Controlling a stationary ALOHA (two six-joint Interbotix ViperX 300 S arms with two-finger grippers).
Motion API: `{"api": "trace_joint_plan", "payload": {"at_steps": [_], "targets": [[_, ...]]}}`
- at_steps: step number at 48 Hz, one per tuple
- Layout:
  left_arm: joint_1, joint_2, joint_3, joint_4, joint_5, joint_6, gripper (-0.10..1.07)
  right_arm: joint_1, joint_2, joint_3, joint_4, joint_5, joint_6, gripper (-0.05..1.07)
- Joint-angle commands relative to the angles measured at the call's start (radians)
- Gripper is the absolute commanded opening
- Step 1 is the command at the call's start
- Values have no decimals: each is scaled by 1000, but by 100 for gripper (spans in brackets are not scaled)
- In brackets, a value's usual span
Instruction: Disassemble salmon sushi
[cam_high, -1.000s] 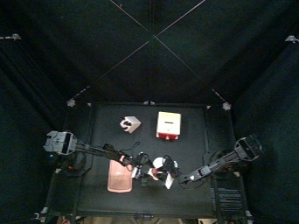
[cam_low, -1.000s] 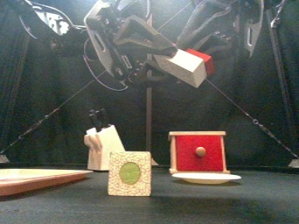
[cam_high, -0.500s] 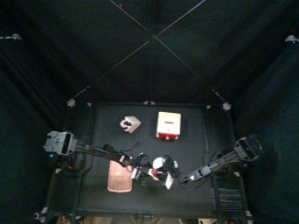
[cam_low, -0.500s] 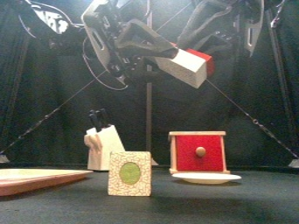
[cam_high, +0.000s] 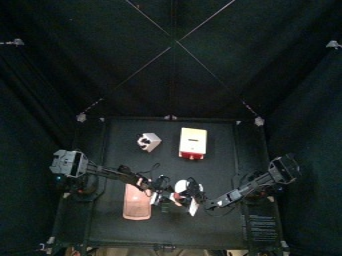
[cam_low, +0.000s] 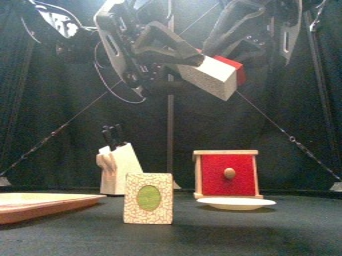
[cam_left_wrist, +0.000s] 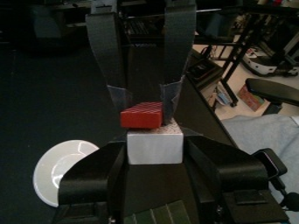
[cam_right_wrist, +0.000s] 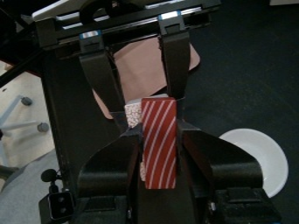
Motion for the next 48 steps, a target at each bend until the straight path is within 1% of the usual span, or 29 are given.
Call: {"api": "trace_joint_plan", "payload": {"at_steps": [1,38,48], "targets": [[5,-21,-9,-5,-5,2,54,2,-17,-15,-2,2,0,56],[15,-130,87,-3,-5,5,54,2,-25,11,26,2,-3,56],[23,-179,127,-3,-5,6,54,3,-28,14,28,2,-3,56]]}}
